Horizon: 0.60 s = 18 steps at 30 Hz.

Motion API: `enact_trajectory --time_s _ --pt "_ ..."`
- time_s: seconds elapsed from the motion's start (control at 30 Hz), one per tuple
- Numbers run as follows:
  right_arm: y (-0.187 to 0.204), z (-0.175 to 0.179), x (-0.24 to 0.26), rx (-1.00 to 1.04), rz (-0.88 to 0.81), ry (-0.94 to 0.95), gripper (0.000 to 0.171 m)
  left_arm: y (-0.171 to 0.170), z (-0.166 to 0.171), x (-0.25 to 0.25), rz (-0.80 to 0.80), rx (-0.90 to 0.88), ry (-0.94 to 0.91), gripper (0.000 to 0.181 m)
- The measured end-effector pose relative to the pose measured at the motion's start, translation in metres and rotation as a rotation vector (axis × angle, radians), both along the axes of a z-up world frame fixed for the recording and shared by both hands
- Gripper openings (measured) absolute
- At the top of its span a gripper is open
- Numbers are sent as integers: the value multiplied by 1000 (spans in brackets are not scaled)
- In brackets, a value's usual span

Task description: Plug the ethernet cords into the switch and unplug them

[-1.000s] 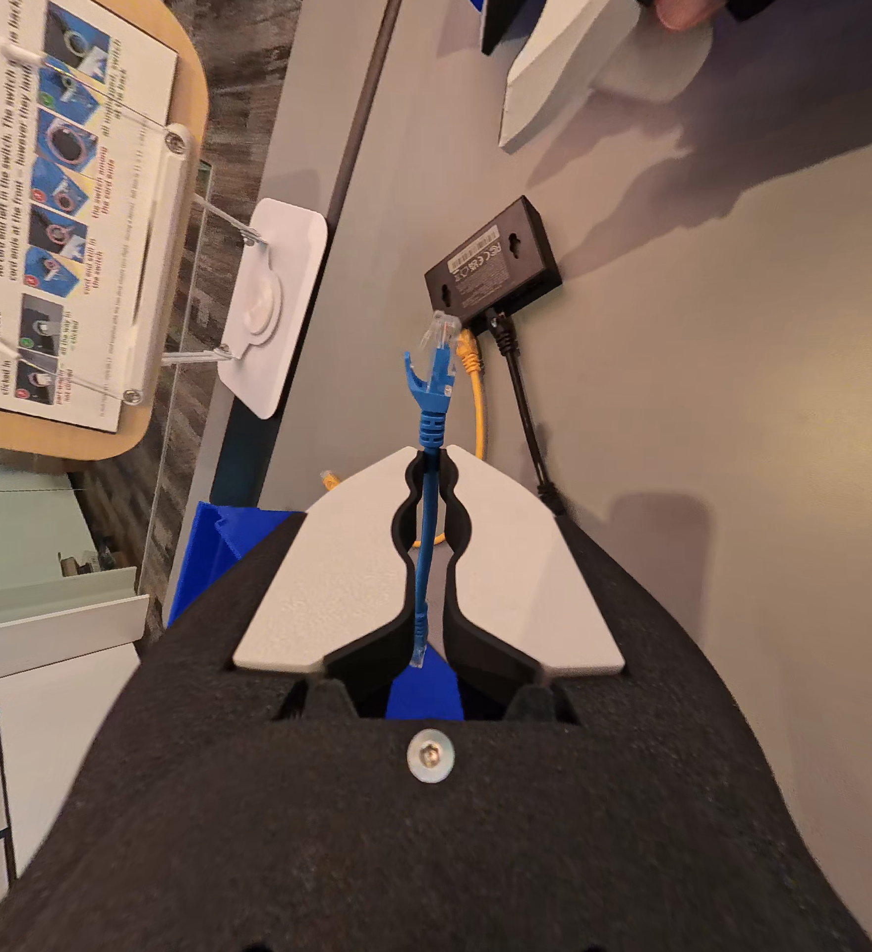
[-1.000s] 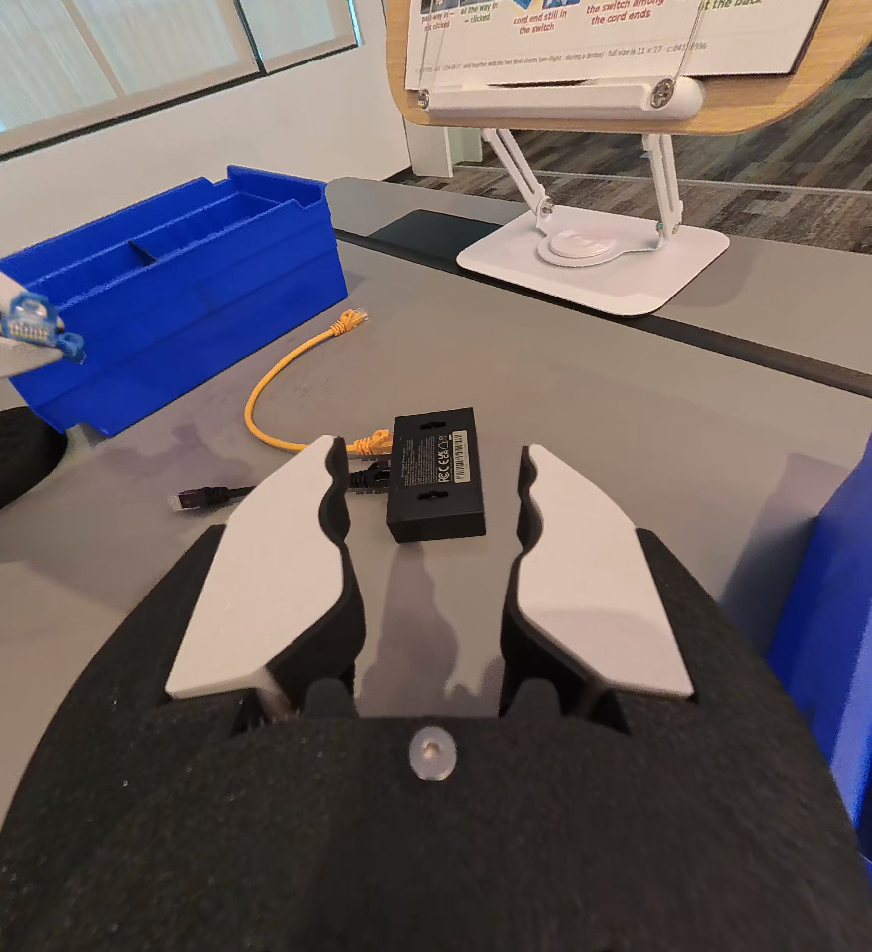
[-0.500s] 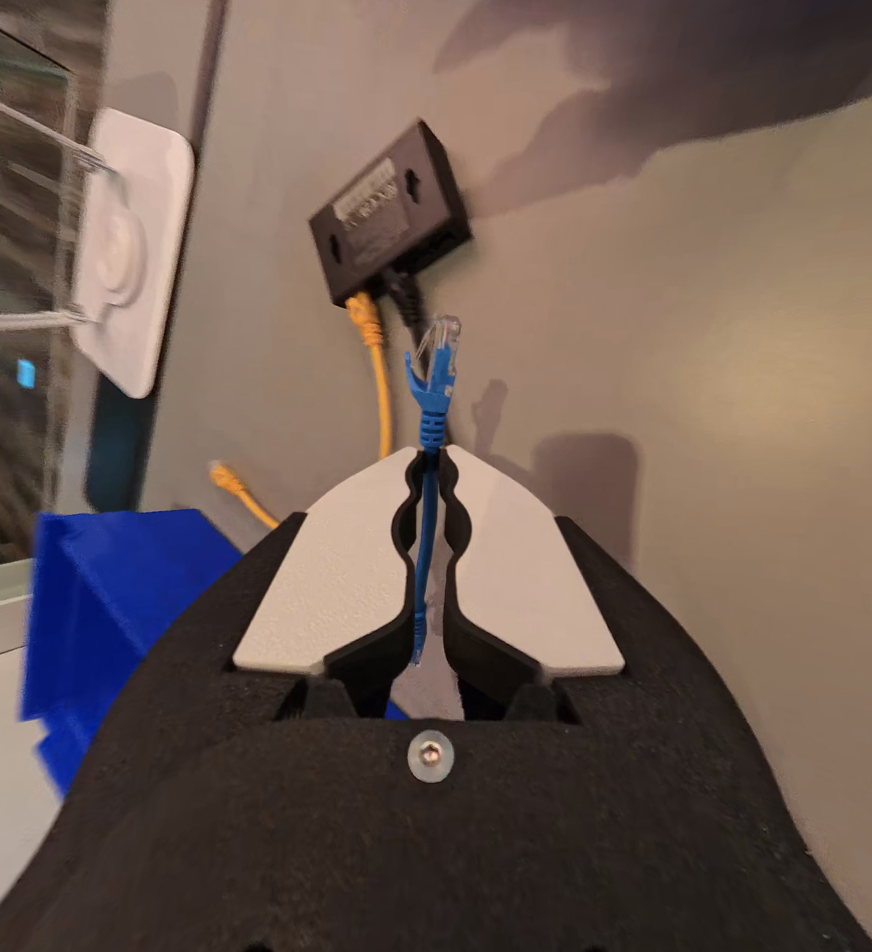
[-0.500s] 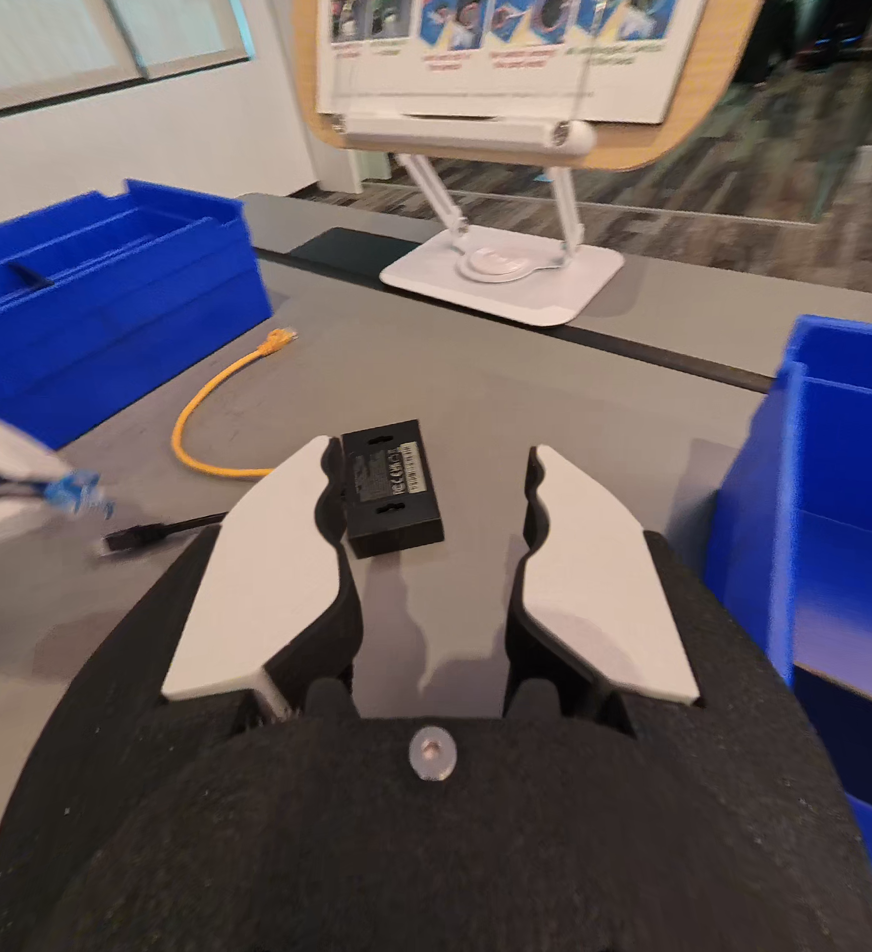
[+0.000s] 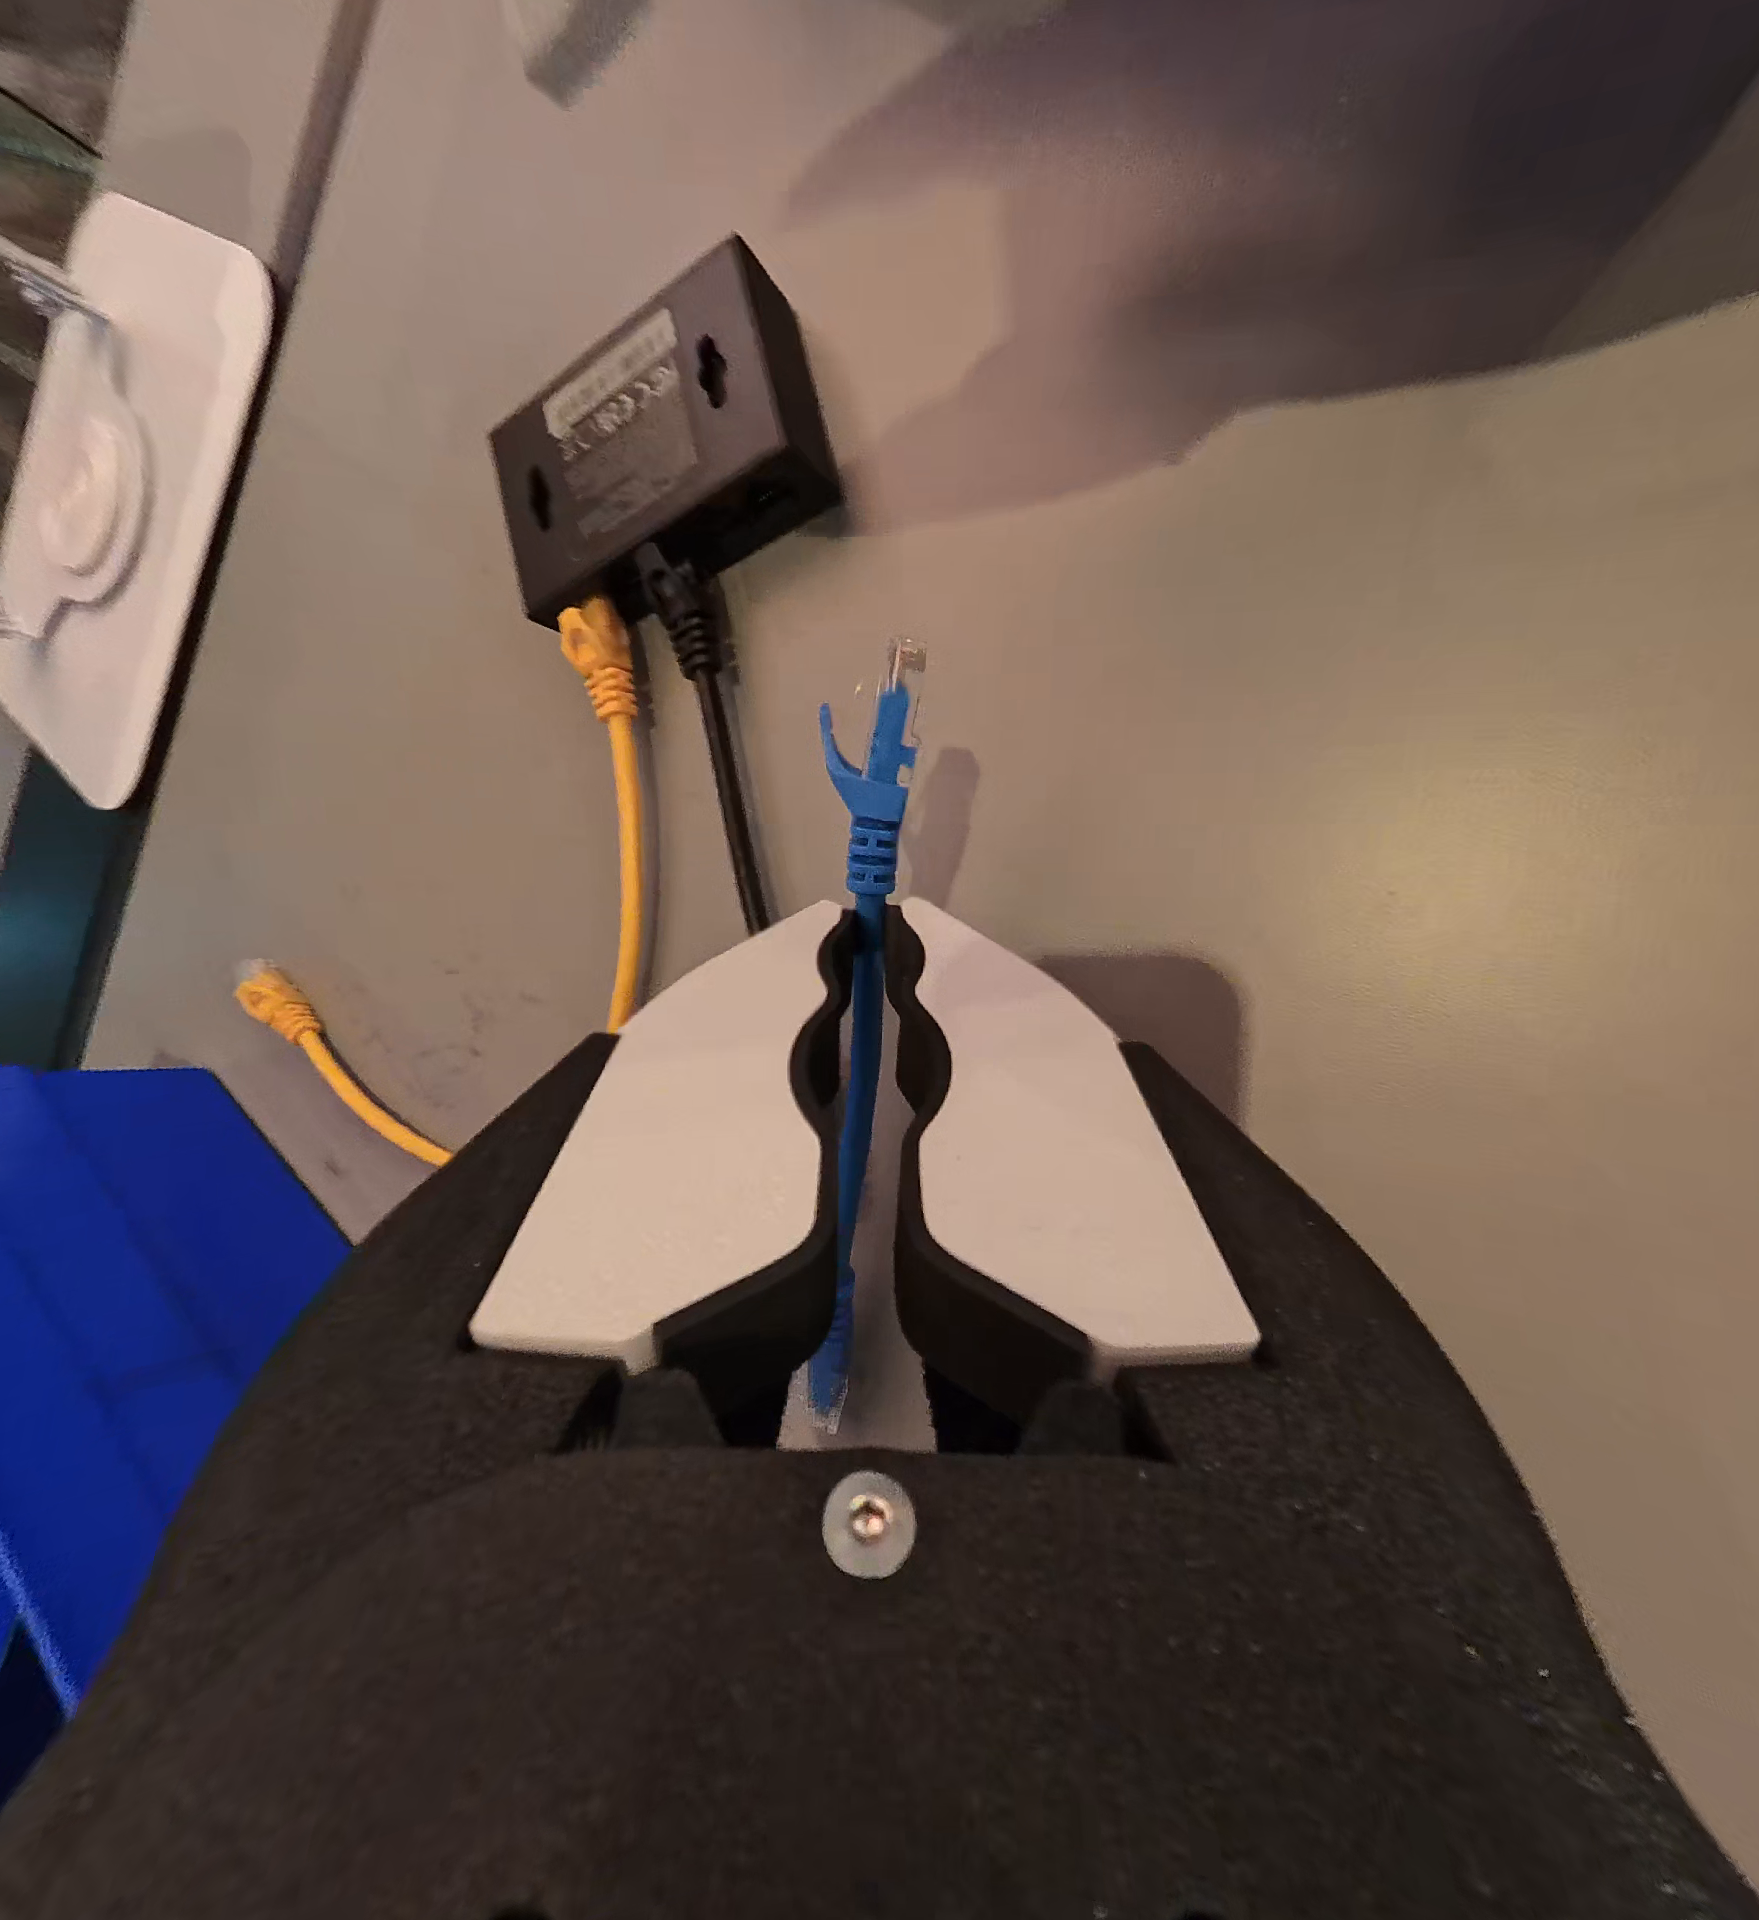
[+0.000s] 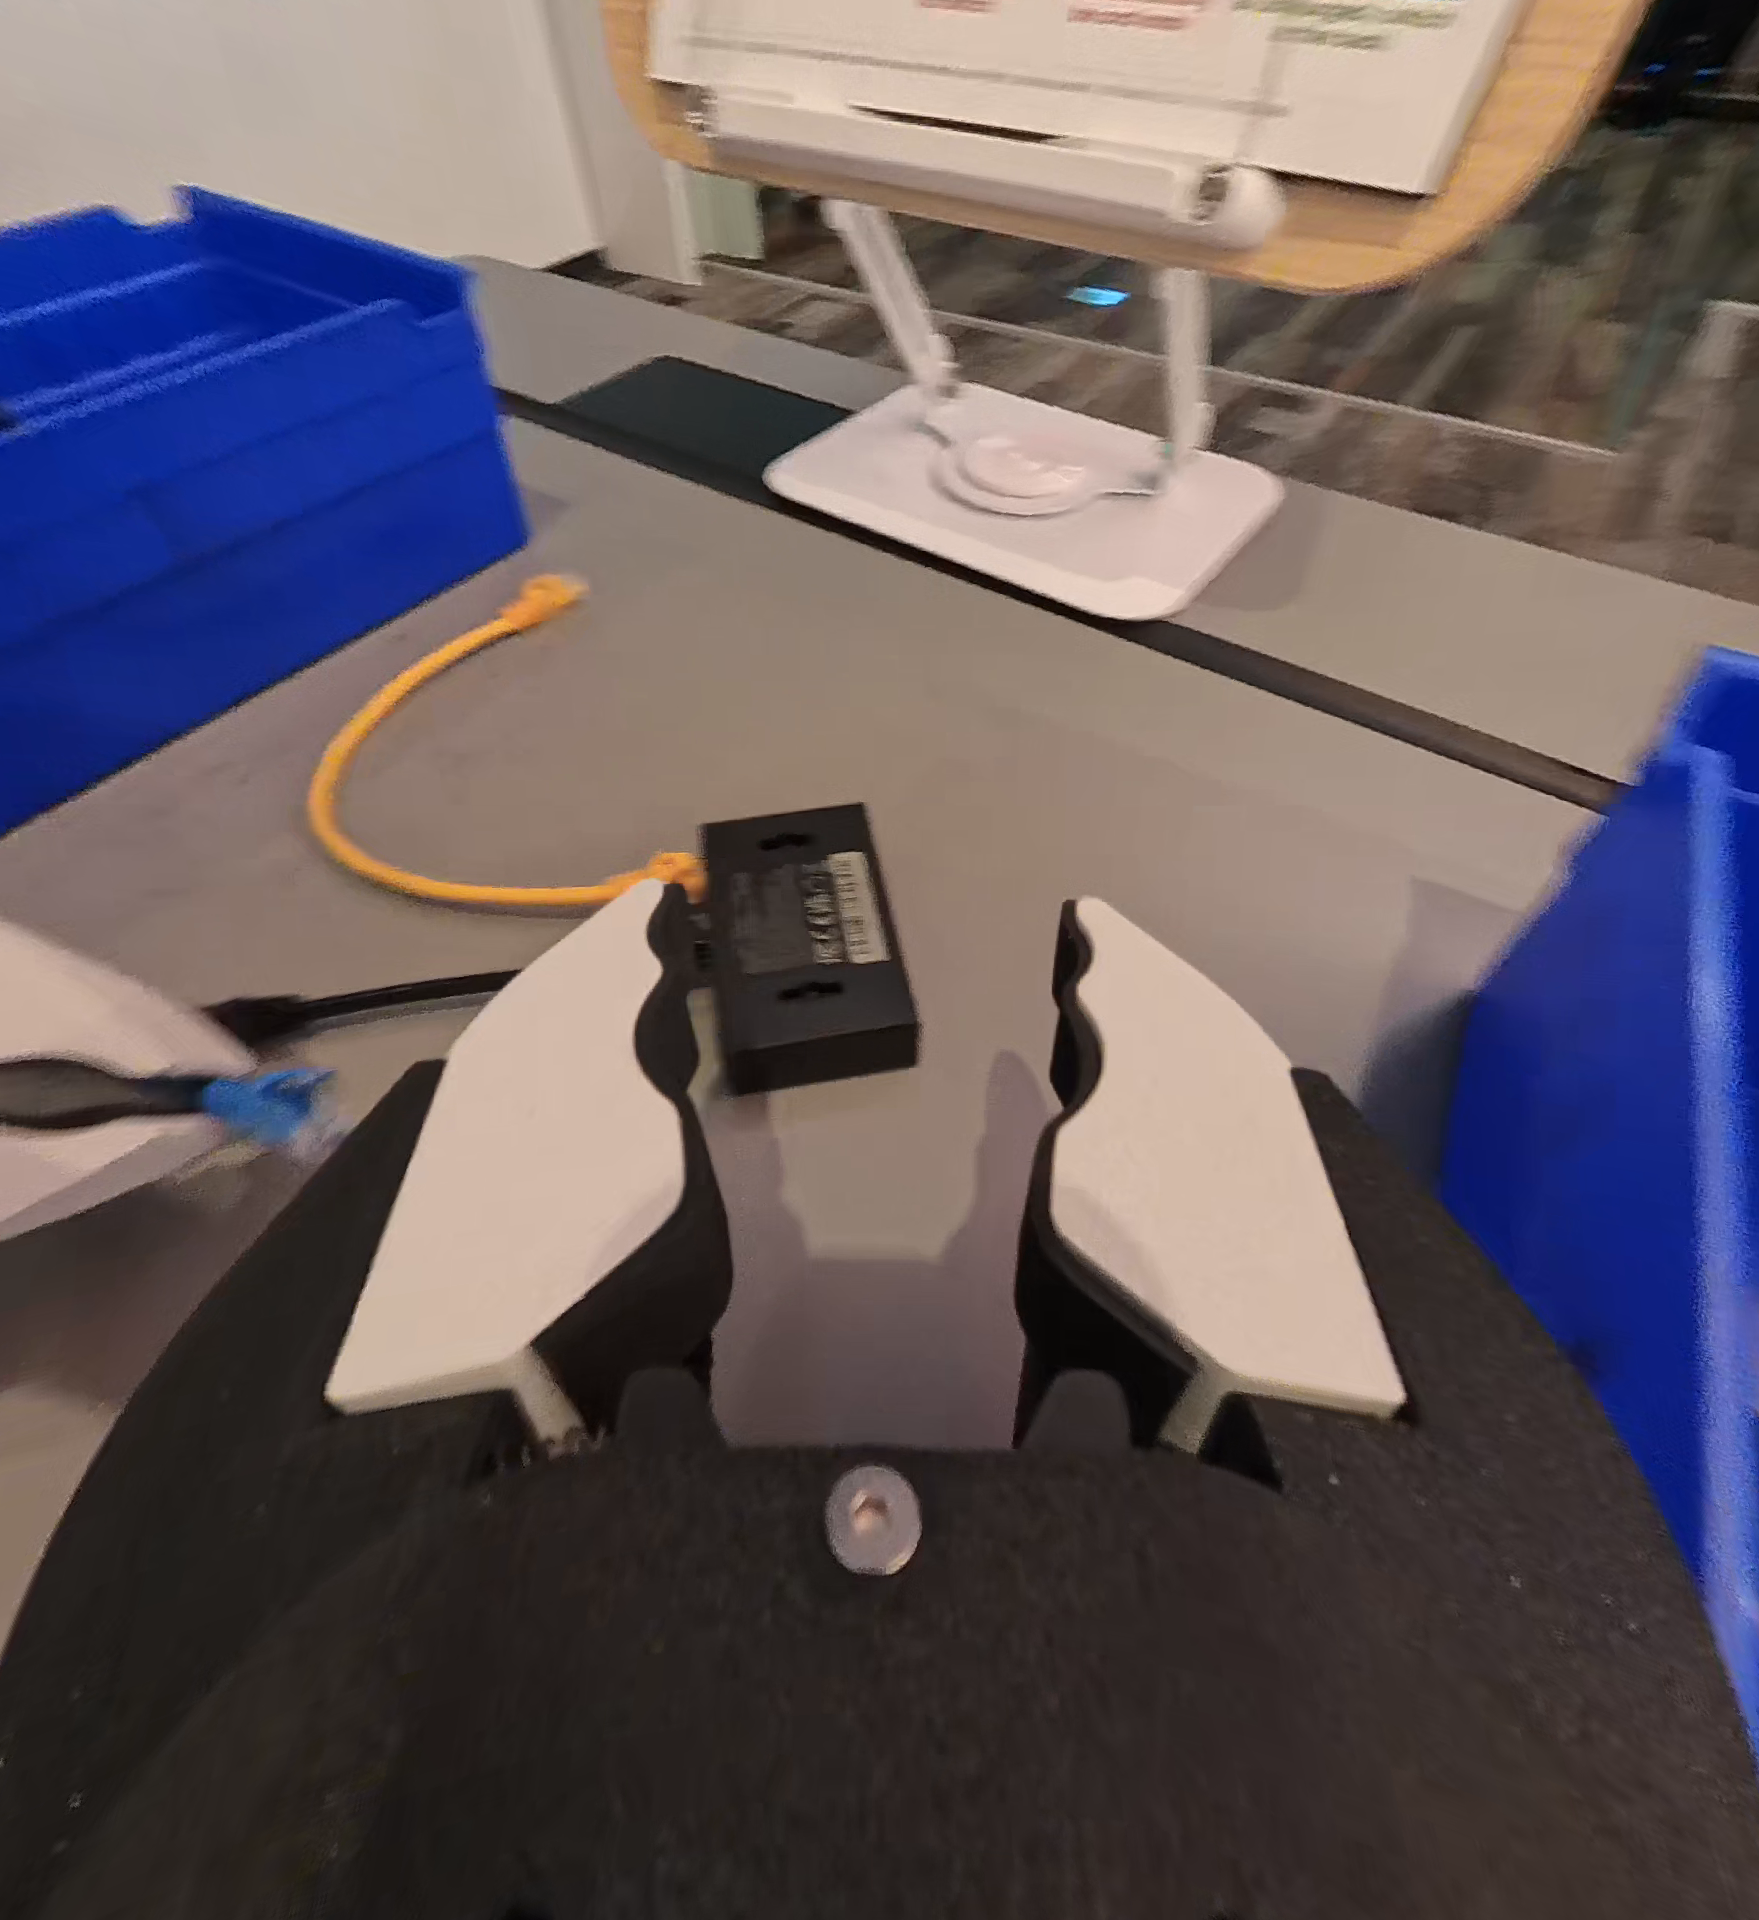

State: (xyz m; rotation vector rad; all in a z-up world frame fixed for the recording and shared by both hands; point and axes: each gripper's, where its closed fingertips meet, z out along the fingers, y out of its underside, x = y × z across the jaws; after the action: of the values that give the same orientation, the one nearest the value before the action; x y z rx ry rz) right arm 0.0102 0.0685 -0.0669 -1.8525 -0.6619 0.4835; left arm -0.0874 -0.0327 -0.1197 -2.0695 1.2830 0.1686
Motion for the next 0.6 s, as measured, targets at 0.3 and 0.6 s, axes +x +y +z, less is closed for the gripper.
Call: enact_trajectory --time_s 0.3,0.6 --pt "-64 7 -65 -239 504 235 57 8 26 -13 20 155 -91 5" --pt "-91 -8 -85 -391 664 250 33 3 32 -8 -14 182 -92 5"
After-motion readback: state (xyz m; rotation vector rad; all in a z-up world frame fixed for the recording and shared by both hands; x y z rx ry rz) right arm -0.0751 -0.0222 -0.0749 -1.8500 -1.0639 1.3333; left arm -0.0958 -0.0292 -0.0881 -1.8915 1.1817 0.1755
